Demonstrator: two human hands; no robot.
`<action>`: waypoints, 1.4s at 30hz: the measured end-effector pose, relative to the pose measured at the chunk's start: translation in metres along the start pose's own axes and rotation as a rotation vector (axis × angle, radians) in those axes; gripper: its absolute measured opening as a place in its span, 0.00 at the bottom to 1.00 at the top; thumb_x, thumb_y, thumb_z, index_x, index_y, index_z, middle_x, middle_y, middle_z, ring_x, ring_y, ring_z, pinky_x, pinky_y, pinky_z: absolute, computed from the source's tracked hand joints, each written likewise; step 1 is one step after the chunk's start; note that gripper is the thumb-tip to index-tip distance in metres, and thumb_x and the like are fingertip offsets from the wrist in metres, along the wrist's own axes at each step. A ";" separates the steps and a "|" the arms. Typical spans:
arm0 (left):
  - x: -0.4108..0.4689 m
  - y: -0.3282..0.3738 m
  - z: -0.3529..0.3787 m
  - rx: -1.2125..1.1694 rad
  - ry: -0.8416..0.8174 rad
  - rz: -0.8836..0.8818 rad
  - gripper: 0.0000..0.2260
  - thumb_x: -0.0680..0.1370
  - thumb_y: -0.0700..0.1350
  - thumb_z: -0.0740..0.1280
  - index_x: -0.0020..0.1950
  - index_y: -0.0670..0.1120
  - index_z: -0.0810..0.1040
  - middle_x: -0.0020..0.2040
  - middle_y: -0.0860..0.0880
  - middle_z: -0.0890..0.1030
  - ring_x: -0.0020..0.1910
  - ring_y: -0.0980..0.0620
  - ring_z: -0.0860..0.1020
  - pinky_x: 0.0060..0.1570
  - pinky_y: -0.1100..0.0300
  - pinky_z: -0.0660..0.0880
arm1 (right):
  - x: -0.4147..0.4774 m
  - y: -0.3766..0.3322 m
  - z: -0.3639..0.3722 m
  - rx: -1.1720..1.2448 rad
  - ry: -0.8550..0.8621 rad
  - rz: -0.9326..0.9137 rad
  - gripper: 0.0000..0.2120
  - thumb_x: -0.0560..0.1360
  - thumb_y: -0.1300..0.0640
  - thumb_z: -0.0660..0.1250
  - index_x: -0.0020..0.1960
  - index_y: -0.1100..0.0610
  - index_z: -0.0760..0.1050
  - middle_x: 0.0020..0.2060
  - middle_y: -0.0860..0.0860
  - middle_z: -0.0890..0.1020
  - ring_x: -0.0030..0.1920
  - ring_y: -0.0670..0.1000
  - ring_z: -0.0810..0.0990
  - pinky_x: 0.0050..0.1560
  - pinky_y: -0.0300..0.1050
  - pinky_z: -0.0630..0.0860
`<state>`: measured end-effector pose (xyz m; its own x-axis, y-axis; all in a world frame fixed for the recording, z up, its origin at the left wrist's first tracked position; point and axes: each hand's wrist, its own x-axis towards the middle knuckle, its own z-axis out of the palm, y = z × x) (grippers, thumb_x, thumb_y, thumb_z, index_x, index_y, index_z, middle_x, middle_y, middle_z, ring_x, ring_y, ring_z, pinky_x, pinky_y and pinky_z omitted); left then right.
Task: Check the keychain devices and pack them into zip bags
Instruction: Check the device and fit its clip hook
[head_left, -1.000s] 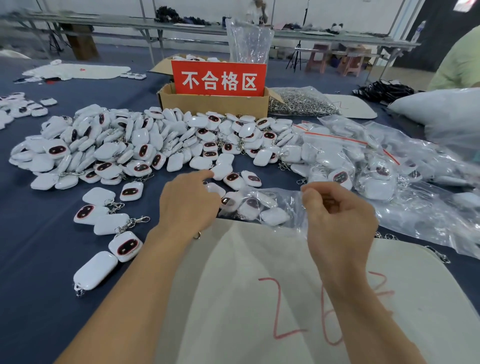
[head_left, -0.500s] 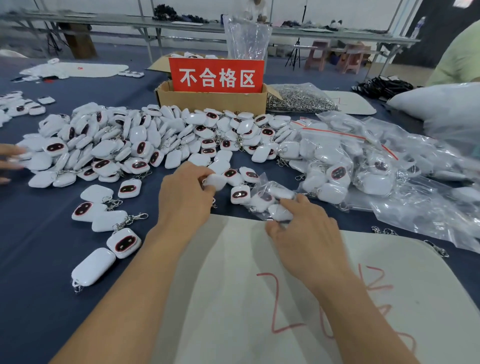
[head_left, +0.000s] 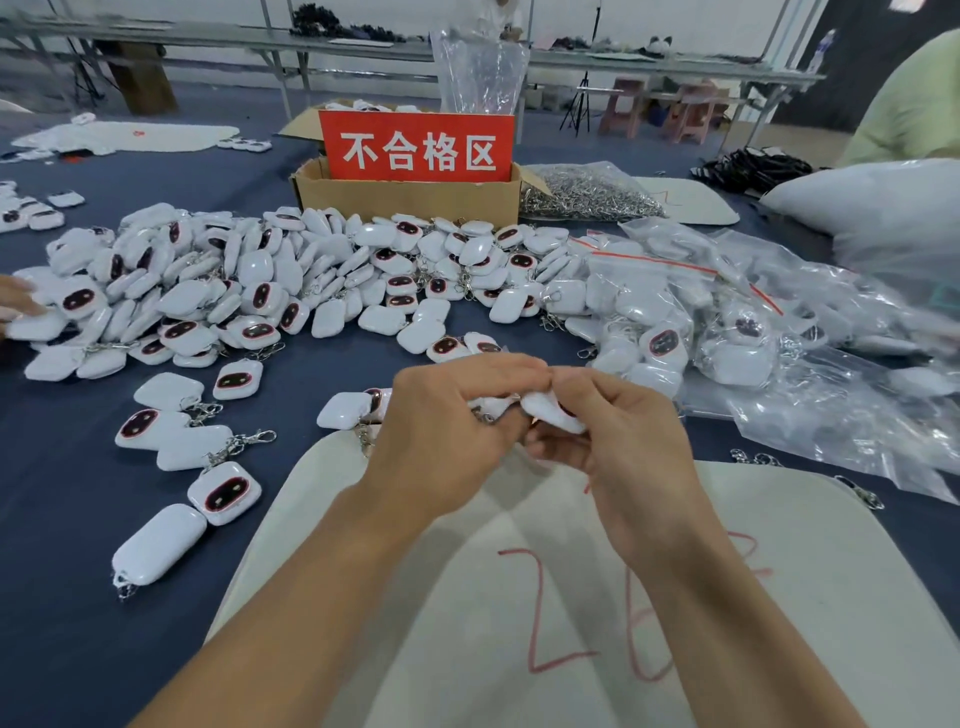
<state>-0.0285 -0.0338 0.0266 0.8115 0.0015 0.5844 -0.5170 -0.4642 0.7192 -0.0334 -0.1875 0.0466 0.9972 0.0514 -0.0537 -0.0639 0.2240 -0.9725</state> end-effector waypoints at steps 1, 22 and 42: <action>0.001 -0.001 0.000 0.056 0.017 -0.028 0.20 0.73 0.32 0.72 0.58 0.53 0.87 0.58 0.62 0.85 0.61 0.67 0.79 0.63 0.70 0.72 | 0.002 -0.002 -0.002 0.020 0.054 -0.020 0.10 0.82 0.64 0.66 0.47 0.60 0.85 0.38 0.56 0.86 0.32 0.52 0.82 0.36 0.41 0.81; 0.003 0.007 0.000 0.065 0.001 -0.310 0.17 0.75 0.51 0.65 0.62 0.61 0.83 0.47 0.63 0.85 0.45 0.63 0.81 0.44 0.72 0.72 | 0.007 0.001 -0.010 -0.102 -0.043 -0.050 0.11 0.83 0.60 0.65 0.44 0.57 0.81 0.36 0.53 0.83 0.26 0.51 0.75 0.25 0.37 0.65; -0.002 0.014 0.006 -0.154 -0.162 -0.238 0.12 0.78 0.49 0.67 0.59 0.61 0.83 0.35 0.49 0.84 0.37 0.39 0.78 0.44 0.39 0.79 | 0.007 0.002 -0.013 -0.043 0.049 -0.091 0.06 0.77 0.67 0.70 0.46 0.59 0.85 0.38 0.55 0.85 0.38 0.52 0.76 0.36 0.40 0.72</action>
<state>-0.0358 -0.0461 0.0335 0.9410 -0.0525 0.3343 -0.3324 -0.3283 0.8841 -0.0258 -0.1998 0.0416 0.9996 -0.0154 0.0250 0.0274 0.1839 -0.9826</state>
